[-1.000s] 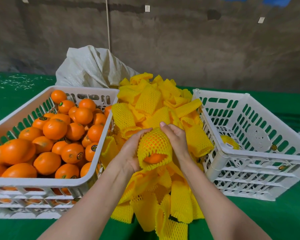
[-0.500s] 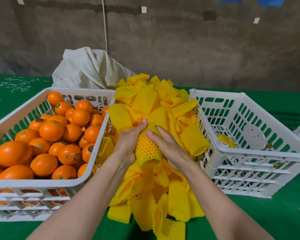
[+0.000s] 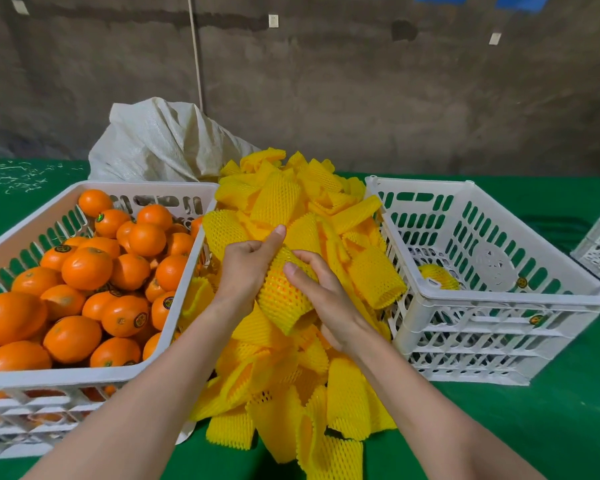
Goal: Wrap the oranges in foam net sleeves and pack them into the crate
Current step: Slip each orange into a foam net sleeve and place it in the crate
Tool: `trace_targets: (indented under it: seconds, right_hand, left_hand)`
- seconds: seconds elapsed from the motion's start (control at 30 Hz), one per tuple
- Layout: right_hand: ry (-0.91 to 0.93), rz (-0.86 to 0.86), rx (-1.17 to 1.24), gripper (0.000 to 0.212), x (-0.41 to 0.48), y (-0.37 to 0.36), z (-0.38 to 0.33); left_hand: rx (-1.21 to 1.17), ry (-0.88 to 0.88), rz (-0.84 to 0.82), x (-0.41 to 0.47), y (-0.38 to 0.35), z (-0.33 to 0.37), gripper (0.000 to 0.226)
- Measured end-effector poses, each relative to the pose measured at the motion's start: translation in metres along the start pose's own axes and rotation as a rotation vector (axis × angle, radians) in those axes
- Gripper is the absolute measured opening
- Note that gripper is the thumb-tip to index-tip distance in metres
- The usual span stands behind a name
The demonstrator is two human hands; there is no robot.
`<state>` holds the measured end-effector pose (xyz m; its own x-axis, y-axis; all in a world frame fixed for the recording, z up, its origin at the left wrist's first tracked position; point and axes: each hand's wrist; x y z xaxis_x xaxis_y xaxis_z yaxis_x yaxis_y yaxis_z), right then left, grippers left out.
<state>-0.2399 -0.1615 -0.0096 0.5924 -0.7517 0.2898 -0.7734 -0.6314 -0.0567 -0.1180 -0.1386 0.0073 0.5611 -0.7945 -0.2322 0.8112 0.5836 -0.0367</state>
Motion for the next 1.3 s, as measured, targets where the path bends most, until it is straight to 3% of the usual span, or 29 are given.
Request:
trace_targets:
  seconds: [0.07, 0.13, 0.2, 0.27, 0.4, 0.5, 0.6, 0.67, 0.73, 0.8, 0.83, 0.9, 0.97, 1.03, 1.1, 1.2, 1.3]
  right_hand:
    - [-0.041, 0.021, 0.128, 0.043, -0.001, 0.005, -0.005]
    - [-0.043, 0.064, 0.204, 0.038, 0.002, 0.013, -0.013]
    - [-0.047, 0.116, 0.263, 0.043, 0.008, 0.025, -0.021]
    - [-0.043, 0.165, 0.278, 0.040, 0.013, 0.039, -0.028]
    - [-0.013, 0.253, 0.220, 0.028, 0.022, 0.074, -0.033]
    - [0.061, 0.327, 0.160, 0.056, 0.028, 0.114, -0.039]
    - [0.215, 0.455, -0.135, 0.053, 0.036, 0.166, -0.040]
    - [0.178, 0.521, -0.480, 0.052, 0.047, 0.203, -0.039]
    - [-0.042, 0.311, -0.860, 0.058, 0.059, 0.231, -0.035]
    - [-0.396, -0.231, -1.181, 0.063, 0.072, 0.243, -0.027]
    - [-0.559, -0.497, -1.253, 0.063, 0.075, 0.241, -0.020]
    - [-0.737, -0.773, -1.288, 0.058, 0.079, 0.231, -0.002]
    - [-0.802, -0.867, -1.256, 0.043, 0.079, 0.221, 0.013]
    - [-0.834, -0.883, -1.282, 0.012, 0.079, 0.215, 0.020]
    - [-0.850, -0.878, -1.347, 0.016, 0.080, 0.216, 0.026]
    - [-0.922, -0.813, -1.213, 0.048, 0.078, 0.221, 0.033]
    - [-0.902, -0.777, -1.103, 0.049, 0.078, 0.224, 0.037]
  left_hand:
    - [0.075, 0.083, -0.054, 0.003, -0.003, 0.010, 0.046]
    - [-0.050, 0.242, -0.135, 0.011, -0.004, 0.015, 0.057]
    - [-0.164, 0.250, -0.070, 0.017, -0.010, 0.012, 0.046]
    - [-0.130, 0.122, 0.041, 0.018, -0.025, 0.003, 0.020]
    - [0.169, -0.140, -0.034, 0.014, -0.068, -0.019, 0.019]
    - [0.422, -0.310, -0.090, 0.013, -0.103, -0.025, 0.013]
    - [0.609, -0.520, -0.147, 0.011, -0.137, -0.024, 0.015]
    - [0.781, -0.618, -0.263, 0.014, -0.153, -0.025, 0.023]
    - [0.916, -0.617, -0.365, 0.018, -0.160, -0.027, 0.026]
    - [0.961, -0.594, -0.399, 0.021, -0.161, -0.029, 0.029]
    - [0.984, -0.595, -0.397, 0.022, -0.161, -0.029, 0.031]
    - [1.040, -0.604, -0.387, 0.025, -0.160, -0.029, 0.034]
    - [1.069, -0.601, -0.375, 0.024, -0.157, -0.030, 0.038]
    - [1.081, -0.596, -0.372, 0.022, -0.154, -0.035, 0.047]
    - [1.116, -0.591, -0.357, 0.020, -0.151, -0.040, 0.054]
    - [1.163, -0.572, -0.362, 0.019, -0.148, -0.043, 0.059]
    - [1.140, -0.561, -0.396, 0.017, -0.136, -0.043, 0.061]
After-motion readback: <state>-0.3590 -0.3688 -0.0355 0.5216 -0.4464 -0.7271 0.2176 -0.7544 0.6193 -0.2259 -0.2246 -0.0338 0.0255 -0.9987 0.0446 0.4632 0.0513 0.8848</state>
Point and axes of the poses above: each hand's wrist, its own x-axis towards the middle knuckle, its own y-axis out of the back of the hand, z = x × y, and after that the axes turned 15 degrees about y, right-handed
